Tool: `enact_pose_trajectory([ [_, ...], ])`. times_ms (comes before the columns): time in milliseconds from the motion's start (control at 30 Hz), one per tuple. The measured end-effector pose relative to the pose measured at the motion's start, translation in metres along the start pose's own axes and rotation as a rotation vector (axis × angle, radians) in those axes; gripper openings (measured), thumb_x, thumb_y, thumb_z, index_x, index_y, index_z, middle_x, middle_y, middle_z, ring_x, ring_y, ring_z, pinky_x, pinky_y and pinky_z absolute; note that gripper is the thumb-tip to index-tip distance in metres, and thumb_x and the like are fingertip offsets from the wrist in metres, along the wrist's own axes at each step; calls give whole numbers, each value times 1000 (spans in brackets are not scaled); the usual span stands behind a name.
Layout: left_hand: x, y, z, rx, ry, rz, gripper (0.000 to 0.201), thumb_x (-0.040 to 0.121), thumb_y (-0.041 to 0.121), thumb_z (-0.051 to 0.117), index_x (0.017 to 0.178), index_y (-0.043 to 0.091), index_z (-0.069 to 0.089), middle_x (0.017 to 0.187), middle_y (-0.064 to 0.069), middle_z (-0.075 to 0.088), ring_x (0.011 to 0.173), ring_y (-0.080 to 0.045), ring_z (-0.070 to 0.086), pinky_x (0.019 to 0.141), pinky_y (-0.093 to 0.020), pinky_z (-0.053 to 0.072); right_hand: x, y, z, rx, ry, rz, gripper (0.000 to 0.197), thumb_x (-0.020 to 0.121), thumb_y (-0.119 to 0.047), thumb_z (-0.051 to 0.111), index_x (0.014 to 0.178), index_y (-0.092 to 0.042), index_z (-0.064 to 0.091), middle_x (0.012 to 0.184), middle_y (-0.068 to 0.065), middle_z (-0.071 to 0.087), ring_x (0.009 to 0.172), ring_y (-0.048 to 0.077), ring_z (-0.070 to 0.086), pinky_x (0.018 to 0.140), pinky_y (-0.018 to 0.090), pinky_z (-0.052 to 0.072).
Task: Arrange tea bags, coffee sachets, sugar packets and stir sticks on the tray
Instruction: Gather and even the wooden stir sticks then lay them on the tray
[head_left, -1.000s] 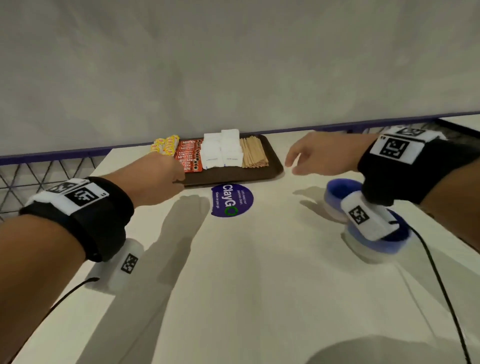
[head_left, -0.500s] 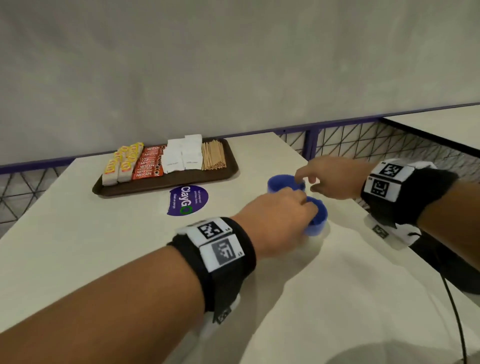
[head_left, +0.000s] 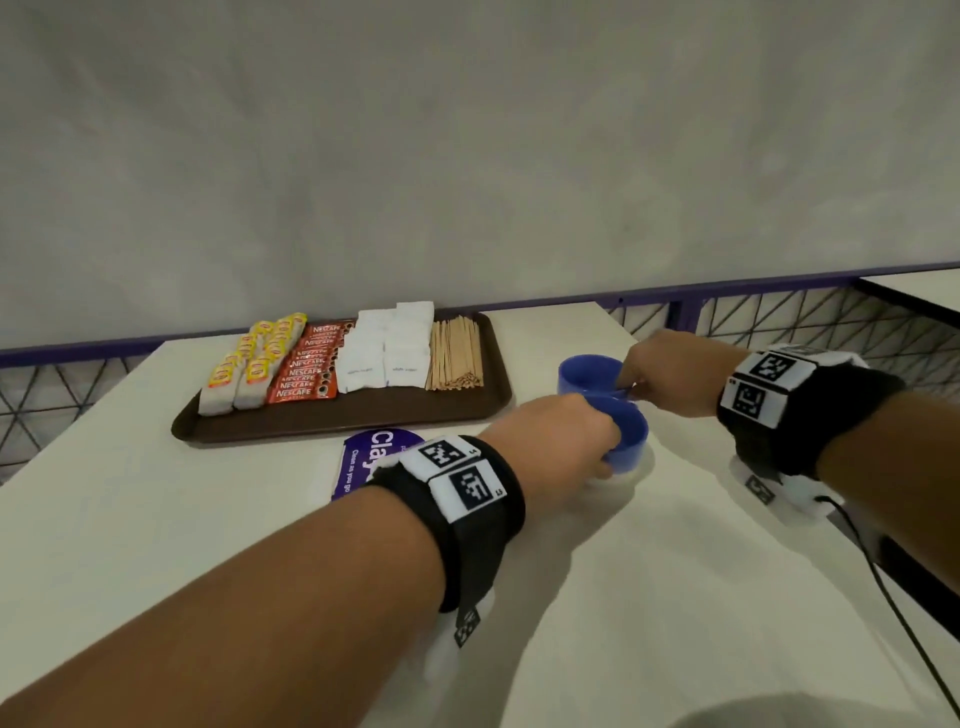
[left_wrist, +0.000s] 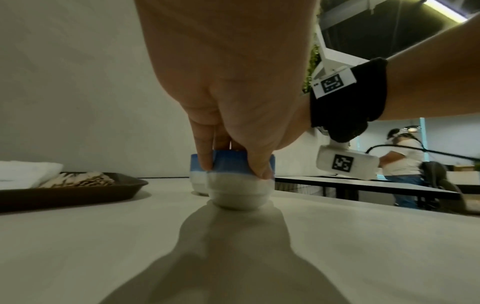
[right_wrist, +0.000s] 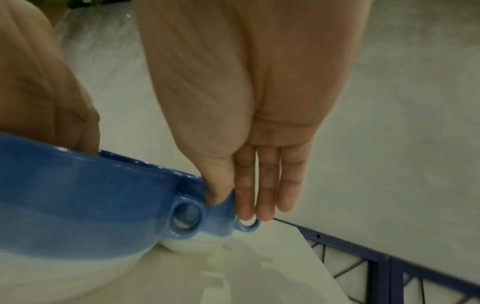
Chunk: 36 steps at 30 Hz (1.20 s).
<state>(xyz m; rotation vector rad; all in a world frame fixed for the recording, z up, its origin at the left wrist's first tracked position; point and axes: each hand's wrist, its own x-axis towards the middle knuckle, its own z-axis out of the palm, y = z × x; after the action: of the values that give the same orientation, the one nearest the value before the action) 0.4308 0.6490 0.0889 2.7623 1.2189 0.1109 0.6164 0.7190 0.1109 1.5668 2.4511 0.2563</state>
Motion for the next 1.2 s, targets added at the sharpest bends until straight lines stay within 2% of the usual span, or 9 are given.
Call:
enact_pose_trajectory([
  [133,28,-41,-5,17,7,-62,18,102,17,54,114,9,66,98,-5,61,89,-17,59,89,-27,48,48,6,7,75,42,36,33,108,-23,41,122,-19,70,118,7,67,105,26,65,88,31,48],
  [233,41,-66,-6,42,66,-59,15,101,16,55,112,13,65,98,-1,56,90,-15,57,85,-25,45,74,6,15,239,66,45,31,108,-22,40,123,-16,66,123,9,68,102,27,63,89,35,47],
  [333,53,-91,-4,61,136,-69,12,99,16,56,101,14,68,98,-1,59,90,-15,57,80,-24,40,88,1,18,377,86,40,32,105,-13,39,126,-12,63,124,8,68,96,24,57,86,30,40],
  [467,67,-111,-3,67,191,-108,13,97,14,56,95,13,69,91,-1,56,87,-17,55,76,-26,36,107,-2,12,476,54,51,44,99,-3,41,138,-15,57,139,8,61,123,30,57,108,43,42],
  [733,86,-129,0,-7,226,-120,19,101,13,51,111,12,67,108,-6,65,96,-17,59,87,-25,43,144,5,0,387,-17,120,59,98,1,40,154,-19,41,158,8,44,139,28,47,115,41,38],
  [833,93,-135,-1,2,216,-133,20,100,10,51,111,11,67,108,-8,66,96,-19,60,84,-26,43,153,4,1,373,-35,118,59,99,2,39,154,-19,42,153,9,48,135,30,50,113,43,40],
  [967,98,-144,1,14,215,-146,20,100,8,51,110,9,68,105,-9,67,95,-21,61,78,-23,38,170,6,7,298,-24,98,47,99,-3,44,142,-19,51,132,11,62,112,30,59,100,41,46],
  [1067,99,-148,1,11,220,-157,19,99,8,51,108,9,68,102,-9,67,92,-21,61,77,-24,39,177,8,9,277,-30,105,44,98,-3,44,140,-17,51,126,12,64,98,26,56,88,34,43],
  [1200,101,-152,-1,-1,217,-162,21,101,8,49,110,9,68,103,-9,66,95,-22,62,81,-26,42,184,8,11,275,-26,122,45,99,-3,45,142,-16,49,129,14,63,107,29,59,89,31,40],
])
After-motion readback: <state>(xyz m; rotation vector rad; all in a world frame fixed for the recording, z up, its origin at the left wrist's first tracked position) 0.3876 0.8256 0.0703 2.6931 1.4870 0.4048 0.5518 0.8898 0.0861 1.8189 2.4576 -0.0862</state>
